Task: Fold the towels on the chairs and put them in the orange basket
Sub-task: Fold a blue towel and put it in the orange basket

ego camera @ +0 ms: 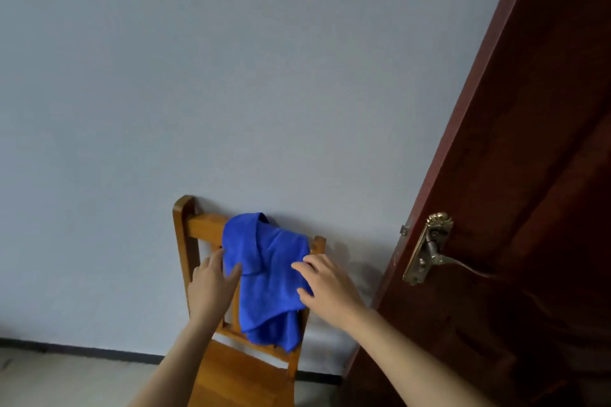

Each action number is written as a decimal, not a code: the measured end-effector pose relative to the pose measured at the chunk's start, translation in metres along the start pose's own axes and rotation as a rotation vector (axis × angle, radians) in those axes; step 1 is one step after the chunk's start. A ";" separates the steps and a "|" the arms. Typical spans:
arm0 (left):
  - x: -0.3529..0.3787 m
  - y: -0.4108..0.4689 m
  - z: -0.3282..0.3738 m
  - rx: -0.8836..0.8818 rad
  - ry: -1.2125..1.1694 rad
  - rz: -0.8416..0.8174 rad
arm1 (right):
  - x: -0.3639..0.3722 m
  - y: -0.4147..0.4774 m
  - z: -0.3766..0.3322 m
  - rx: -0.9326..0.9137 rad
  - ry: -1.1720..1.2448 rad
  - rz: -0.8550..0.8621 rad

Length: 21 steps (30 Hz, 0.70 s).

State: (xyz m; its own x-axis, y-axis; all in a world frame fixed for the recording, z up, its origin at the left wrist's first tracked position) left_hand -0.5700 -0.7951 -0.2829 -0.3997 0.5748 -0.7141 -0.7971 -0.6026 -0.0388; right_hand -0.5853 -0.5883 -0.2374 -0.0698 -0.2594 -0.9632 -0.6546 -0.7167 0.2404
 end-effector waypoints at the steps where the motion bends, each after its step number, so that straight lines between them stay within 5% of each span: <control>1: 0.007 0.008 0.011 -0.012 -0.017 0.010 | -0.003 0.013 0.009 -0.003 0.021 0.012; 11: 0.042 0.064 0.048 -0.121 -0.118 -0.033 | 0.006 0.126 0.067 0.069 0.229 -0.228; 21: -0.011 0.052 0.049 0.072 -0.090 -0.032 | 0.027 0.171 0.054 -0.062 0.413 -0.294</control>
State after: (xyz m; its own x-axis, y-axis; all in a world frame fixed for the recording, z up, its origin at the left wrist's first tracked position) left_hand -0.6296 -0.8058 -0.2430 -0.4104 0.6423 -0.6473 -0.8390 -0.5440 -0.0079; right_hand -0.7402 -0.6830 -0.2286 0.4224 -0.2659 -0.8666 -0.5547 -0.8319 -0.0151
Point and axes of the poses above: each hand's wrist, its own y-axis towards the middle knuckle, its own x-axis out of the palm, z = x × y, the point moved 3 cm from there along y, towards the middle knuckle, and after that the axes turned 12 degrees about -x, right-handed, at the moved point
